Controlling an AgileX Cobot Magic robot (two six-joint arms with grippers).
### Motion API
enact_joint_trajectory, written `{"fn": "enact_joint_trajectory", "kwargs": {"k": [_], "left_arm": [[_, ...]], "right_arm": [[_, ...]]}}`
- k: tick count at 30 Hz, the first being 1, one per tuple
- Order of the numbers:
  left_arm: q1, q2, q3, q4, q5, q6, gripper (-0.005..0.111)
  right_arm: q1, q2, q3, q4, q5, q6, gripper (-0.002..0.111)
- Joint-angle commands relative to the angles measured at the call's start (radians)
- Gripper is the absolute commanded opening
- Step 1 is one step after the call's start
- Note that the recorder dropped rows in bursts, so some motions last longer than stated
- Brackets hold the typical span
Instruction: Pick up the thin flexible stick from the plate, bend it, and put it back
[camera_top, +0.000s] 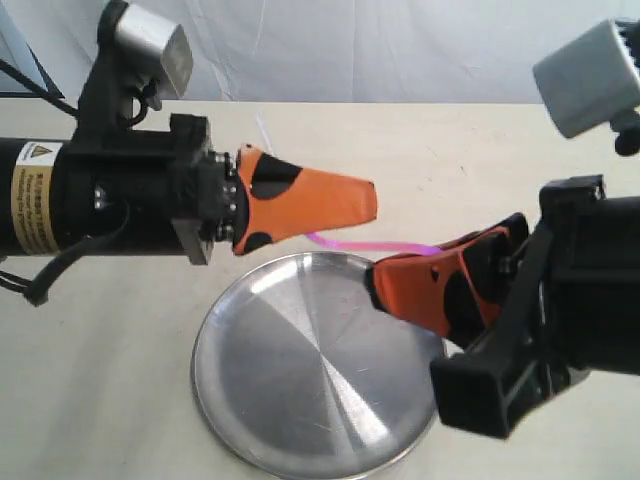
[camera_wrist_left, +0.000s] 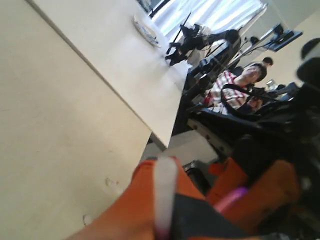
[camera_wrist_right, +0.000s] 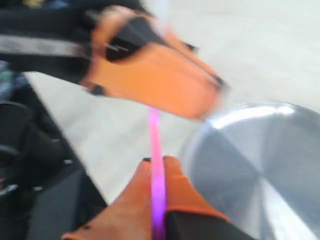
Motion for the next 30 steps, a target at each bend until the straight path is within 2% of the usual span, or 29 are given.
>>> {"fn": "enact_joint_trajectory", "kwargs": {"k": [1, 6, 8, 11, 12, 15, 18, 19, 22, 24, 30], "left_arm": [[0.001, 0.007, 0.007, -0.124, -0.13, 0.015, 0.0], [0.001, 0.007, 0.007, -0.188, -0.118, 0.016, 0.0], [0.001, 0.007, 0.007, -0.182, -0.077, 0.019, 0.0], [0.001, 0.007, 0.007, -0.125, 0.066, 0.092, 0.0], [0.001, 0.007, 0.007, -0.109, 0.081, 0.092, 0.0], [0.001, 0.007, 0.007, -0.087, 0.041, 0.12, 0.001], [0.001, 0.007, 0.007, -0.121, 0.025, 0.193, 0.011], [0.001, 0.007, 0.007, -0.136, 0.018, 0.205, 0.016], [0.002, 0.007, 0.007, -0.19, 0.001, 0.245, 0.045], [0.002, 0.007, 0.007, -0.21, -0.003, 0.267, 0.056], [0.002, -0.003, -0.057, -0.166, 0.021, 0.316, 0.059]], "right_arm": [[-0.025, 0.054, -0.012, -0.15, 0.05, 0.123, -0.001], [-0.021, 0.164, -0.012, 0.01, 0.038, 0.019, -0.001], [-0.021, 0.192, -0.012, 0.141, 0.014, -0.133, -0.001], [-0.021, 0.197, -0.012, 0.547, -0.047, -0.556, -0.001], [-0.021, 0.191, -0.012, 0.567, -0.052, -0.578, -0.001], [-0.021, 0.162, -0.012, 0.507, -0.046, -0.561, -0.001], [-0.021, 0.158, -0.012, 0.435, -0.028, -0.502, -0.001], [-0.021, 0.158, -0.012, 0.399, -0.018, -0.473, -0.001], [-0.021, 0.156, -0.012, 0.186, 0.024, -0.275, -0.001], [-0.021, 0.156, -0.012, 0.058, 0.057, -0.163, -0.001], [-0.021, 0.156, -0.012, -0.23, 0.203, 0.044, -0.001]]}}
